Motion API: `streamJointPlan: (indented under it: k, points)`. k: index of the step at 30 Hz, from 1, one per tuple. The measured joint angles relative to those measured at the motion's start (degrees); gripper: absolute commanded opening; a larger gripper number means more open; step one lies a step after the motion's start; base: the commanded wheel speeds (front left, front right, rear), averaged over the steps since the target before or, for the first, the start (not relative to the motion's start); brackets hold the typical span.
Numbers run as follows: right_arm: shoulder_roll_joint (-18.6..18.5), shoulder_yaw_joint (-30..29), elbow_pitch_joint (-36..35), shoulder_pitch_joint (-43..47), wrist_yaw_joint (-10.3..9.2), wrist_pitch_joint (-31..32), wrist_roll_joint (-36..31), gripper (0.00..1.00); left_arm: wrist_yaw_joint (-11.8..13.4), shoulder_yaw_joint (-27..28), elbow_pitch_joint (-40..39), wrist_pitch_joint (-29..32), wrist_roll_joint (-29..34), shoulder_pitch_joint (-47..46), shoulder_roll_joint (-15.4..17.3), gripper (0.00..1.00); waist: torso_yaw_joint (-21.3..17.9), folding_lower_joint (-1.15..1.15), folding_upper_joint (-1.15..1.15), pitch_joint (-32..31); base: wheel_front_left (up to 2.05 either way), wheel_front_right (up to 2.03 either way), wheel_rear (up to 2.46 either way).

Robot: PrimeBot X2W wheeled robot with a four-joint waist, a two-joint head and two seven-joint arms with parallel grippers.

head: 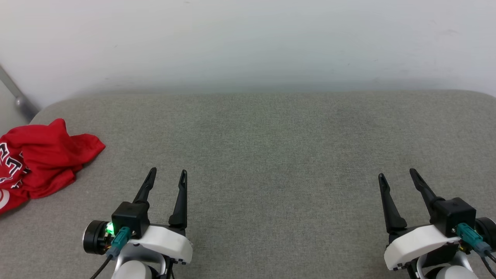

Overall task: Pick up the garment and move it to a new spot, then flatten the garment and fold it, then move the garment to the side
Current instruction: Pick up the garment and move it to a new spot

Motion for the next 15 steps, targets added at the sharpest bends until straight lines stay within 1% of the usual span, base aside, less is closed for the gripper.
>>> streamJointPlan:
  k: [3, 15]
  points:
    - [0.00, -0.04, 0.05, -0.02, 0.00, -0.33, -0.85, 1.00, -0.01, 0.05, 0.15, -0.10, 0.93, -0.09, -0.13, 1.00, 0.03, 0.00, 0.00, 0.10, 0.00, 0.00, 0.00]
    - [0.02, -0.23, 0.92, -0.04, 0.00, -1.08, 0.21, 1.00, -0.49, 0.81, 0.81, -0.19, 0.46, -0.16, -0.34, 1.00, 0.75, 0.00, 0.00, 0.28, 0.00, 0.00, 0.00]
